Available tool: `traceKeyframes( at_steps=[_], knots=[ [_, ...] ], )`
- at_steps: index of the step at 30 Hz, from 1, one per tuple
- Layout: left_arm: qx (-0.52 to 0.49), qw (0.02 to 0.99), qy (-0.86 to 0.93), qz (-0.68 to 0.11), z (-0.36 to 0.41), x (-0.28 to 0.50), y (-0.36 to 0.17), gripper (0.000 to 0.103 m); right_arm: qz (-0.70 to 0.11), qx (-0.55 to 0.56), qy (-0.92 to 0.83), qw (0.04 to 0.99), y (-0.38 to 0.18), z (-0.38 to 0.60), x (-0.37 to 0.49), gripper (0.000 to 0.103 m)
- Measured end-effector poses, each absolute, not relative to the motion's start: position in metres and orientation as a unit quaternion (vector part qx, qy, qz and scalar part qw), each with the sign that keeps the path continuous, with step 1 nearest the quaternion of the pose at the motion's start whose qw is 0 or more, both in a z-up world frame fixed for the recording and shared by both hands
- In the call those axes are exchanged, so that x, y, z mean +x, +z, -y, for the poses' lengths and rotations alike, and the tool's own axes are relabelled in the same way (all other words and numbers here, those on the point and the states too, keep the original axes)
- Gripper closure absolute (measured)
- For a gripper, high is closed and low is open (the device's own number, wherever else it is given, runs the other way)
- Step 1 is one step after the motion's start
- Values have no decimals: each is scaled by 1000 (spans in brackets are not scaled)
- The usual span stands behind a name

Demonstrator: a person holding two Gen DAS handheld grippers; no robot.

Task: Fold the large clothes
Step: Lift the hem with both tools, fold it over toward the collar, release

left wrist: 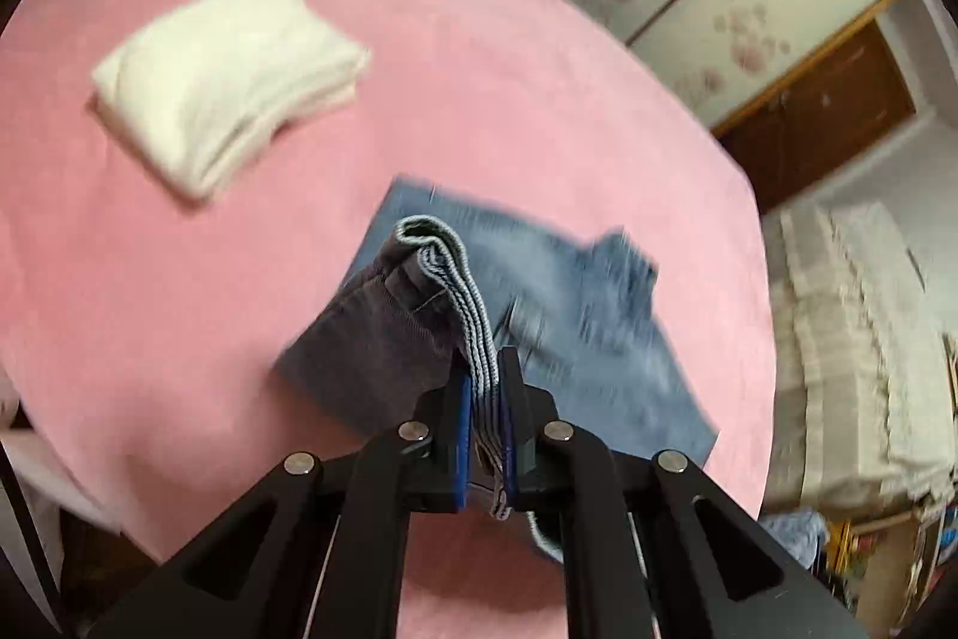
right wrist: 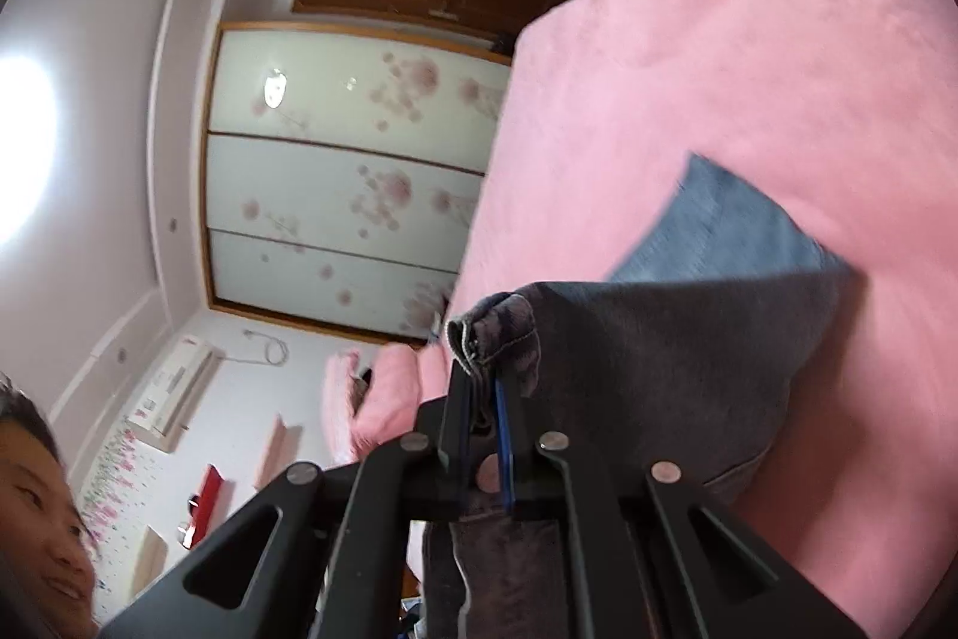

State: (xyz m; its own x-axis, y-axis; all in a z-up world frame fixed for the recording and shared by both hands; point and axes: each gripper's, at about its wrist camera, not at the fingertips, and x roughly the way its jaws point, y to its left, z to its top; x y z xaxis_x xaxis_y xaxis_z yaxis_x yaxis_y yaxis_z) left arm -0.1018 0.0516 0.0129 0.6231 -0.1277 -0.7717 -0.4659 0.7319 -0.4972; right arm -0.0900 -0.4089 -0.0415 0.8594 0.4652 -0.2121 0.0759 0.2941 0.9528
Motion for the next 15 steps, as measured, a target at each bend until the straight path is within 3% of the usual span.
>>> traceKeyframes(
  at_steps=[7, 15],
  knots=[
    [-312, 848, 129, -409, -35, -13, 34, 98, -252, 571, 133, 770, -33, 419, -11, 96],
    [-308, 835, 161, -427, -34, 69, 4, 98, -290, 567, 110, 763, -61, 421, 64, 96]
  ],
)
